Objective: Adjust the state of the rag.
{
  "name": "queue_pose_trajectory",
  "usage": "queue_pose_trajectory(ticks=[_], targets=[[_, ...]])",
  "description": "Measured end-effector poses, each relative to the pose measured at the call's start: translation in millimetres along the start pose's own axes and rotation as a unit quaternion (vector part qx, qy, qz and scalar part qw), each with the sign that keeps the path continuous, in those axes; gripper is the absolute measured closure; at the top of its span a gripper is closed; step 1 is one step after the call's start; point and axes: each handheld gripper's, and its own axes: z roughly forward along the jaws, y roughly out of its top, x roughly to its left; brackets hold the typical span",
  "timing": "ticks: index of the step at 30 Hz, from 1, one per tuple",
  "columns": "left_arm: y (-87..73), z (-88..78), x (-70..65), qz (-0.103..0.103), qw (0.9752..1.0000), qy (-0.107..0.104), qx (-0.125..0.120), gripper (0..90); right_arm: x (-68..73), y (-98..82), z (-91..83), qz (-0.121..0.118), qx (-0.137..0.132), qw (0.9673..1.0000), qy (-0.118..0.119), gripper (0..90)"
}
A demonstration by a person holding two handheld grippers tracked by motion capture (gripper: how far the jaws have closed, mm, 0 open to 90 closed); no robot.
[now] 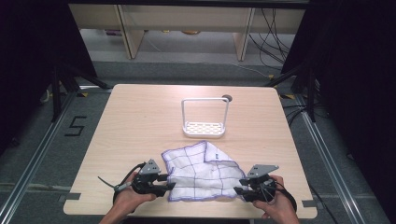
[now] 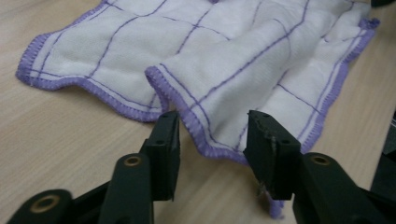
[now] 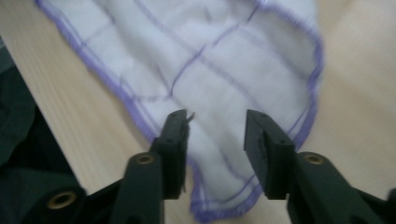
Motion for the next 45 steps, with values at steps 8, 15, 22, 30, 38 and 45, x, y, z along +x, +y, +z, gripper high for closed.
queue_pose_trajectory(ticks=[8, 15, 22, 30, 38, 45], targets=[[14.0, -21.7, 21.1, -0.034, 0.9977, 0.030, -0.050, 45.5, -1.8, 40.6, 2.9, -0.035, -0.066, 0.9964, -0.040, 53.4], [18.8, -8.8, 50.4, -0.065, 0.9954, 0.063, -0.030, 43.0, -5.4, 89.3, 58.8, -0.072, -0.045, 0.9960, -0.027, 55.8], [9.7, -13.6, 33.7, -0.050, 0.9980, 0.038, -0.013, 40.4, -8.6, 97.8, 88.7, -0.105, 0.000, 0.9938, -0.037, 56.2], [-10.8, -15.8, -13.0, -0.028, 0.9996, 0.000, -0.007, 40.3, -18.4, 96.7, 97.9, -0.095, 0.021, 0.9946, -0.036, 85.3], [-13.6, -1.3, -32.6, 0.024, 0.9992, 0.004, 0.031, 42.1, -26.2, 99.7, 78.0, -0.058, -0.018, 0.9973, -0.041, 87.4], [-16.0, 8.4, -35.7, 0.073, 0.9960, 0.029, 0.041, 55.7, -41.8, 95.3, 72.6, -0.035, -0.026, 0.9979, -0.049, 87.4]])
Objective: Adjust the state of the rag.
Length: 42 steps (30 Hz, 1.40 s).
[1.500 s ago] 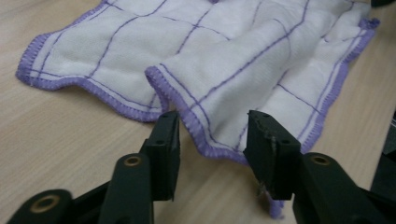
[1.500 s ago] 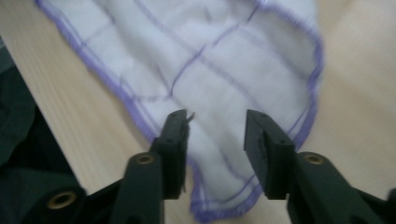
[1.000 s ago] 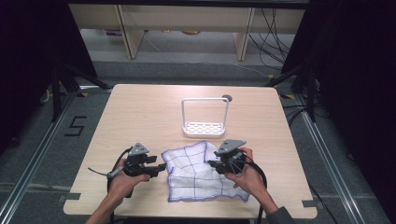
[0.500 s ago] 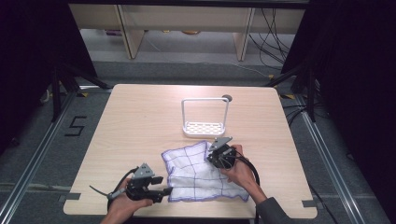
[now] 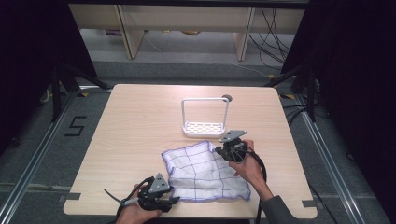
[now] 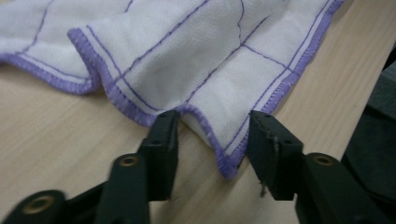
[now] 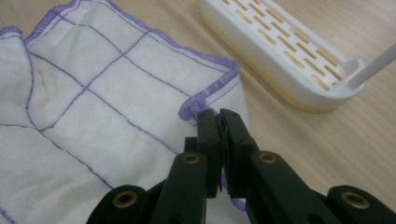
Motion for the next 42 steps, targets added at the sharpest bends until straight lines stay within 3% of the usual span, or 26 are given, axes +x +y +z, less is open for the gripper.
queue_pose_trajectory(ticks=[3, 6, 7, 8, 13, 15, 17, 18, 19, 20, 25, 26, 28, 29, 30, 31, 32, 33, 35, 36, 37, 38, 39, 40, 41, 42], targets=[[0.2, 0.7, -1.6, 0.019, 0.9998, 0.000, -0.005, 74.0, -2.8, -0.7, -1.1, 0.002, 0.000, 1.0000, -0.001, 87.4], [-0.9, -2.2, -3.7, 0.028, 0.9994, -0.016, -0.010, 83.3, -10.5, -2.1, -5.5, 0.010, -0.004, 0.9999, -0.005, 87.6], [-0.9, -2.2, -3.7, 0.028, 0.9994, -0.016, -0.010, 83.6, -10.5, -2.1, -5.5, 0.010, -0.004, 0.9999, -0.005, 87.6], [-3.0, -7.9, -1.7, 0.021, 0.9994, -0.023, -0.015, 84.1, -15.9, -4.2, -11.6, 0.032, -0.006, 0.9993, -0.020, 87.7], [-10.6, -21.6, -0.7, 0.008, 0.9989, -0.035, -0.029, 84.1, -38.0, -13.6, -21.8, 0.044, -0.015, 0.9985, -0.029, 88.0], [-15.7, -26.7, -2.2, -0.001, 0.9988, -0.036, -0.034, 84.1, -45.7, -20.3, -25.1, 0.070, -0.012, 0.9965, -0.043, 88.1], [-20.9, -31.9, 0.2, 0.002, 0.9992, -0.034, -0.022, 83.7, -53.6, -26.3, -22.0, 0.081, -0.016, 0.9952, -0.052, 88.2], [-25.0, -33.5, 2.5, -0.002, 0.9993, -0.031, -0.020, 83.5, -55.2, -26.9, -22.6, 0.094, 0.001, 0.9945, -0.046, 88.2], [-25.0, -33.5, 2.5, -0.002, 0.9993, -0.031, -0.020, 83.0, -55.2, -26.9, -22.6, 0.094, 0.001, 0.9945, -0.046, 88.2], [-27.0, -31.8, 1.9, -0.020, 0.9990, -0.036, -0.019, 82.3, -58.1, -30.0, -15.8, 0.098, 0.012, 0.9939, -0.050, 88.1], [-26.4, -29.6, -2.2, -0.014, 0.9988, -0.045, -0.015, 78.9, -64.3, -35.5, -2.0, 0.097, 0.012, 0.9928, -0.070, 81.6], [-26.6, -29.4, -4.3, -0.037, 0.9980, -0.045, -0.022, 68.2, -67.1, -36.2, -4.5, 0.105, 0.021, 0.9910, -0.081, 75.7], [-25.8, -31.2, -1.8, -0.041, 0.9981, -0.038, -0.026, 62.9, -67.6, -36.2, -7.3, 0.107, 0.016, 0.9905, -0.084, 74.2], [-25.2, -32.0, -0.1, -0.050, 0.9977, -0.032, -0.033, 54.0, -69.1, -36.1, -13.4, 0.110, 0.006, 0.9901, -0.087, 70.8], [-22.8, -37.0, 7.9, -0.072, 0.9961, -0.027, -0.043, 46.3, -70.7, -35.7, -21.1, 0.114, -0.004, 0.9894, -0.090, 65.2], [-22.8, -37.0, 7.9, -0.072, 0.9961, -0.027, -0.043, 43.9, -71.5, -35.9, -24.6, 0.116, -0.005, 0.9892, -0.090, 62.3], [-18.1, -39.4, 14.1, -0.110, 0.9916, -0.017, -0.066, 40.2, -72.5, -36.5, -26.9, 0.116, -0.004, 0.9894, -0.088, 60.1], [-18.1, -39.4, 14.1, -0.110, 0.9916, -0.017, -0.066, 37.2, -72.5, -36.5, -26.9, 0.116, -0.004, 0.9894, -0.088, 60.1], [-9.1, -40.7, 30.4, -0.124, 0.9881, -0.016, -0.089, 36.5, -74.5, -37.9, -27.2, 0.114, -0.004, 0.9895, -0.089, 57.0], [0.2, -36.8, 46.9, -0.120, 0.9882, -0.004, -0.094, 37.2, -73.6, -36.8, -24.9, 0.123, 0.005, 0.9891, -0.081, 54.4], [0.2, -36.8, 46.9, -0.120, 0.9882, -0.004, -0.094, 36.8, -73.6, -36.8, -24.9, 0.123, 0.005, 0.9891, -0.081, 54.4], [12.4, -26.6, 61.5, -0.133, 0.9855, 0.021, -0.103, 36.3, -72.3, -35.6, -21.2, 0.119, 0.013, 0.9898, -0.077, 53.9], [12.4, -26.6, 61.5, -0.133, 0.9855, 0.021, -0.103, 36.3, -72.3, -35.6, -21.2, 0.119, 0.013, 0.9898, -0.077, 53.9], [22.3, -18.3, 77.3, -0.129, 0.9866, 0.037, -0.092, 36.3, -72.7, -35.7, -19.4, 0.108, 0.012, 0.9909, -0.079, 53.7], [26.5, -14.1, 86.3, -0.129, 0.9868, 0.047, -0.086, 35.7, -71.0, -34.1, -17.3, 0.115, 0.017, 0.9907, -0.072, 52.8], [29.7, -8.9, 91.3, -0.138, 0.9847, 0.053, -0.092, 33.9, -72.4, -33.9, -14.7, 0.101, 0.016, 0.9921, -0.073, 52.1]])
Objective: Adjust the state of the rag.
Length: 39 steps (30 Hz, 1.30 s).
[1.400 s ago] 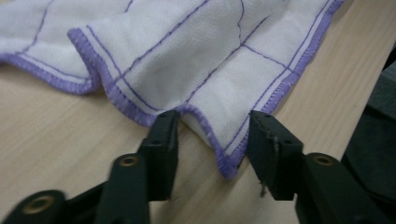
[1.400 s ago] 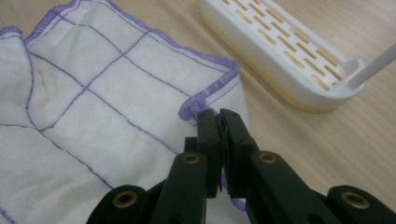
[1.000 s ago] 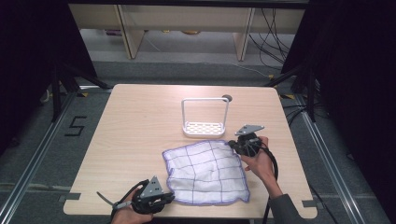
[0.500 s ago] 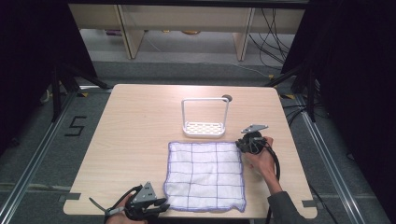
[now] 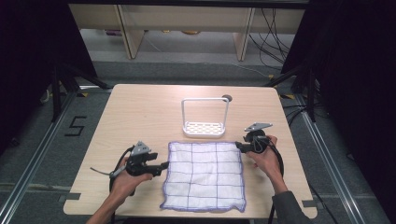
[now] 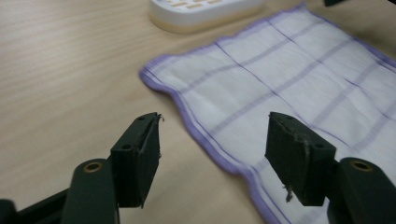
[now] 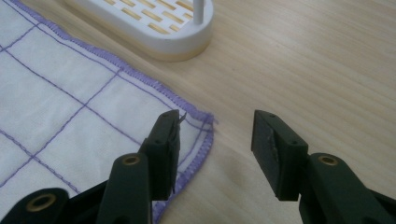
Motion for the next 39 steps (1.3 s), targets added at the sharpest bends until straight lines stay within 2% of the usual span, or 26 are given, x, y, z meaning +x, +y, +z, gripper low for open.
queue_pose_trajectory(ticks=[1, 2, 3, 4, 5, 6, 7, 8, 10, 11, 12, 14, 15, 16, 19, 20, 23, 25, 27, 29, 30, 32, 34, 35, 36, 39], targets=[[3.2, 5.3, 4.6, -0.003, 1.0000, 0.003, 0.002, 33.9, 0.0, 0.0, 0.0, 0.000, 0.000, 1.0000, 0.000, 52.1], [9.3, 17.7, 14.8, -0.013, 0.9998, 0.013, 0.003, 33.2, -0.8, 0.9, 2.0, 0.002, 0.003, 1.0000, 0.006, 51.8], [9.3, 17.7, 14.8, -0.013, 0.9998, 0.013, 0.003, 33.3, -0.8, 0.9, 2.0, 0.002, 0.003, 1.0000, 0.006, 51.8], [12.5, 24.6, 19.1, -0.014, 0.9998, 0.016, 0.007, 33.3, -1.5, 0.2, 3.2, 0.001, 0.004, 1.0000, 0.003, 51.7], [14.9, 29.7, 20.9, -0.010, 0.9997, 0.020, 0.006, 33.2, -0.7, -0.3, 5.8, 0.009, -0.005, 0.9999, 0.002, 51.4], [17.0, 32.3, 21.8, -0.003, 0.9996, 0.025, 0.009, 33.3, -1.5, -0.4, 4.3, 0.004, 0.003, 1.0000, 0.005, 51.2], [18.7, 37.6, 21.8, -0.007, 0.9996, 0.027, 0.002, 33.3, -1.5, -0.4, 4.3, 0.004, 0.003, 1.0000, 0.005, 51.2], [20.8, 41.7, 23.4, -0.003, 0.9996, 0.027, 0.006, 33.4, -3.1, -0.1, 4.3, -0.003, 0.004, 1.0000, 0.009, 51.1], [24.5, 50.3, 26.2, 0.004, 0.9994, 0.030, 0.019, 33.3, -1.5, 0.7, 3.3, 0.012, 0.006, 0.9998, 0.012, 50.6], [25.5, 53.1, 26.7, 0.003, 0.9992, 0.035, 0.019, 33.3, -1.9, 0.3, 6.8, 0.002, -0.011, 0.9999, 0.009, 50.4], [27.3, 57.2, 29.0, 0.003, 0.9991, 0.037, 0.020, 33.3, -0.4, 1.0, 5.7, 0.009, -0.002, 0.9999, 0.011, 50.1], [30.8, 62.3, 32.5, 0.000, 0.9988, 0.043, 0.024, 33.5, 0.5, 2.9, 8.9, 0.009, -0.001, 0.9999, 0.014, 49.3], [30.8, 62.3, 32.5, 0.000, 0.9988, 0.043, 0.024, 33.5, 0.5, 2.9, 8.9, 0.009, -0.001, 0.9999, 0.014, 49.3], [33.9, 66.1, 34.5, -0.005, 0.9989, 0.037, 0.028, 33.2, 3.4, 2.9, 12.5, 0.024, -0.007, 0.9996, 0.015, 48.2], [34.5, 68.4, 35.7, -0.005, 0.9989, 0.034, 0.031, 31.6, 2.6, 3.6, 13.5, 0.016, 0.000, 0.9998, 0.012, 47.9], [34.3, 70.3, 37.8, -0.007, 0.9987, 0.030, 0.040, 31.2, 4.2, 4.0, 14.1, 0.025, 0.003, 0.9996, 0.014, 47.4], [33.6, 72.4, 39.7, -0.013, 0.9987, 0.026, 0.042, 30.9, 5.7, 6.0, 12.5, 0.029, 0.011, 0.9993, 0.021, 47.1], [33.0, 74.6, 39.5, -0.011, 0.9986, 0.024, 0.046, 31.0, 5.0, 5.7, 13.3, 0.019, 0.007, 0.9996, 0.018, 46.5], [31.9, 77.1, 38.9, -0.006, 0.9986, 0.030, 0.044, 32.0, 5.3, 5.9, 13.2, 0.017, 0.007, 0.9996, 0.021, 46.1], [32.5, 77.2, 39.2, 0.013, 0.9983, 0.028, 0.050, 34.5, 4.5, 6.1, 13.6, 0.016, 0.005, 0.9997, 0.019, 46.1], [31.5, 78.8, 38.4, 0.017, 0.9984, 0.037, 0.038, 37.0, 3.1, 5.8, 14.8, 0.012, 0.003, 0.9998, 0.017, 45.6], [31.3, 78.7, 38.7, 0.029, 0.9981, 0.039, 0.040, 40.2, 5.5, 5.9, 14.4, 0.029, 0.015, 0.9993, 0.020, 45.4], [31.2, 78.7, 38.8, 0.037, 0.9978, 0.037, 0.041, 42.1, 5.4, 6.0, 14.8, 0.028, 0.016, 0.9993, 0.020, 45.5], [30.5, 79.4, 37.4, 0.037, 0.9979, 0.039, 0.037, 44.8, 4.7, 5.1, 17.7, 0.016, 0.002, 0.9998, 0.015, 45.6], [29.9, 79.5, 36.6, 0.053, 0.9971, 0.042, 0.035, 49.1, 6.2, 5.9, 17.0, 0.020, 0.012, 0.9996, 0.017, 45.8], [29.5, 79.5, 36.3, 0.064, 0.9968, 0.034, 0.035, 58.7, 6.8, 5.7, 18.2, 0.012, 0.014, 0.9997, 0.017, 46.3]])
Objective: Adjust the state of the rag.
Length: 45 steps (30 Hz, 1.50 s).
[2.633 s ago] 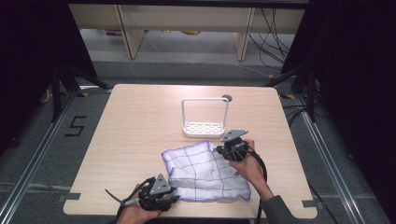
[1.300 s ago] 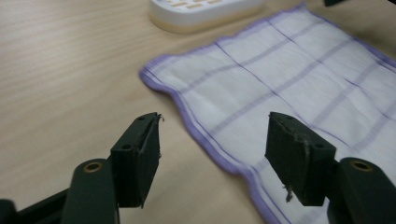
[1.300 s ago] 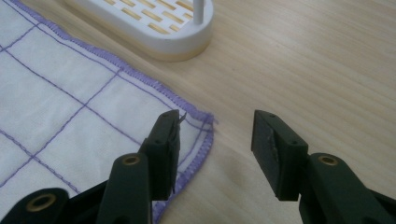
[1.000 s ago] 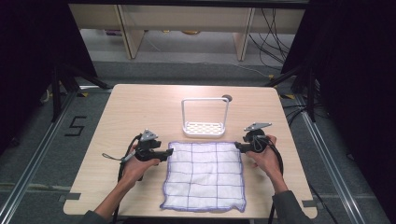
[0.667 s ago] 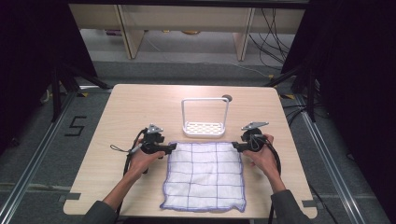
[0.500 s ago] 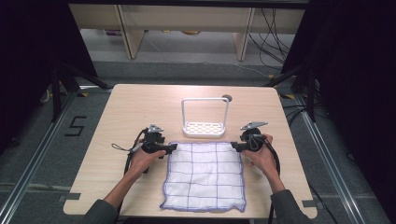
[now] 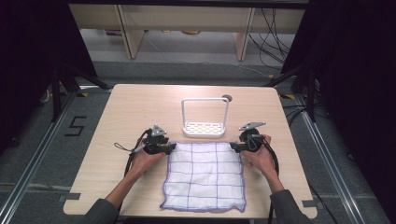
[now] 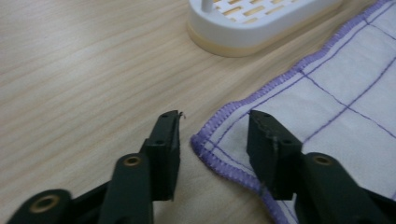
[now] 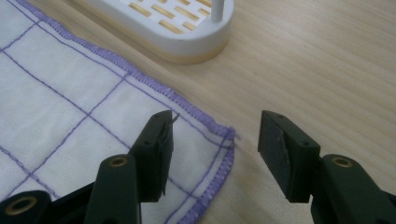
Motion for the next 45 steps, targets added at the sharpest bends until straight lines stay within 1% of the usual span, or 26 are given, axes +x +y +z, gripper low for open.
queue_pose_trajectory(ticks=[2, 3, 7, 8, 9, 10, 11, 14, 16, 17, 21, 22, 23, 24, 27, 30, 31, 34, 35, 37, 39, 40, 41, 42, 43, 45], targets=[[-0.7, 0.6, -1.2, 0.007, 0.9999, -0.007, -0.006, 63.7, 2.2, -0.2, 1.8, 0.011, -0.002, 0.9999, 0.000, 47.1], [-1.0, 0.3, -1.6, 0.016, 0.9998, -0.013, -0.005, 67.1, 0.1, -0.7, 2.8, -0.008, 0.005, 0.9999, -0.006, 48.1], [-1.7, 0.9, -3.1, 0.021, 0.9995, -0.022, -0.012, 73.9, 0.8, -1.9, 5.2, -0.002, 0.015, 0.9999, -0.005, 49.6], [-2.0, 0.9, -3.4, 0.019, 0.9994, -0.024, -0.013, 76.9, -0.2, -3.1, 8.6, -0.008, 0.012, 0.9998, -0.011, 52.4], [-2.3, 1.4, -3.9, 0.019, 0.9993, -0.028, -0.016, 80.9, -1.3, -3.8, 9.8, -0.006, 0.009, 0.9999, -0.004, 61.0], [-2.3, 1.4, -3.9, 0.019, 0.9993, -0.028, -0.016, 82.1, -1.3, -3.8, 9.8, -0.006, 0.009, 0.9999, -0.004, 61.0], [-2.2, 1.1, -3.8, 0.023, 0.9992, -0.030, -0.015, 83.6, 3.4, -4.3, 8.4, 0.027, 0.016, 0.9994, 0.017, 65.0], [-2.6, 0.7, -3.5, 0.022, 0.9992, -0.029, -0.017, 85.3, 1.2, -5.1, 10.3, 0.021, 0.002, 0.9993, 0.032, 80.7], [-2.9, 0.6, -3.8, 0.018, 0.9993, -0.026, -0.020, 86.1, 0.7, -5.8, 10.0, 0.019, 0.001, 0.9992, 0.036, 84.9], [-2.5, -0.7, -2.5, 0.025, 0.9992, -0.023, -0.020, 86.3, 0.8, -5.5, 9.4, 0.017, -0.002, 0.9993, 0.033, 85.7], [2.5, -10.9, -0.2, 0.015, 0.9988, -0.016, -0.043, 86.6, 3.4, 4.7, -8.8, -0.001, -0.044, 0.9984, 0.035, 86.6], [2.5, -10.9, -0.2, 0.015, 0.9988, -0.016, -0.043, 86.6, 3.4, 4.7, -8.8, -0.001, -0.044, 0.9984, 0.035, 86.6], [4.5, -14.1, -1.2, 0.006, 0.9981, -0.013, -0.059, 86.6, 3.9, 6.0, -11.1, -0.004, -0.047, 0.9984, 0.032, 86.6], [5.8, -17.5, -0.2, 0.013, 0.9983, -0.012, -0.055, 86.6, 4.6, 9.5, -18.6, -0.010, -0.046, 0.9983, 0.036, 86.7], [10.5, -29.5, -0.6, 0.015, 0.9973, -0.015, -0.070, 86.6, 8.6, 13.7, -32.6, -0.023, -0.063, 0.9968, 0.043, 86.8], [16.3, -43.7, -0.5, 0.016, 0.9958, -0.016, -0.089, 86.6, 13.1, 17.1, -48.1, -0.038, -0.081, 0.9950, 0.044, 86.8], [21.9, -55.2, -0.3, 0.022, 0.9942, -0.019, -0.103, 86.6, 17.3, 18.9, -58.4, -0.039, -0.084, 0.9946, 0.048, 86.9], [28.5, -66.5, 0.3, 0.024, 0.9923, -0.023, -0.120, 86.6, 18.3, 20.9, -65.5, -0.047, -0.097, 0.9929, 0.050, 86.9], [31.8, -73.9, 0.1, 0.025, 0.9911, -0.026, -0.128, 86.6, 20.4, 21.6, -69.8, -0.035, -0.102, 0.9928, 0.053, 87.0], [33.8, -82.5, -1.7, 0.035, 0.9897, -0.029, -0.136, 86.6, 21.8, 23.2, -77.1, -0.045, -0.113, 0.9910, 0.056, 87.0], [27.1, -93.0, -8.9, 0.054, 0.9898, -0.035, -0.127, 86.6, 28.1, 20.3, -81.8, -0.057, -0.113, 0.9902, 0.059, 87.0], [27.1, -93.0, -8.9, 0.054, 0.9898, -0.035, -0.127, 86.6, 28.1, 20.3, -81.8, -0.057, -0.113, 0.9902, 0.059, 87.0], [16.3, -99.7, -15.6, 0.062, 0.9892, -0.048, -0.123, 86.6, 31.0, 18.2, -82.6, -0.059, -0.112, 0.9900, 0.063, 87.0], [11.8, -102.9, -18.0, 0.066, 0.9889, -0.055, -0.122, 86.5, 36.3, 11.1, -85.8, -0.077, -0.112, 0.9883, 0.070, 86.9], [7.5, -106.3, -19.7, 0.073, 0.9886, -0.057, -0.119, 86.5, 39.6, 6.9, -88.5, -0.074, -0.108, 0.9887, 0.073, 87.0], [-1.9, -111.5, -24.1, 0.072, 0.9885, -0.067, -0.114, 86.5, 42.7, -0.6, -93.4, -0.080, -0.114, 0.9870, 0.080, 87.0]])
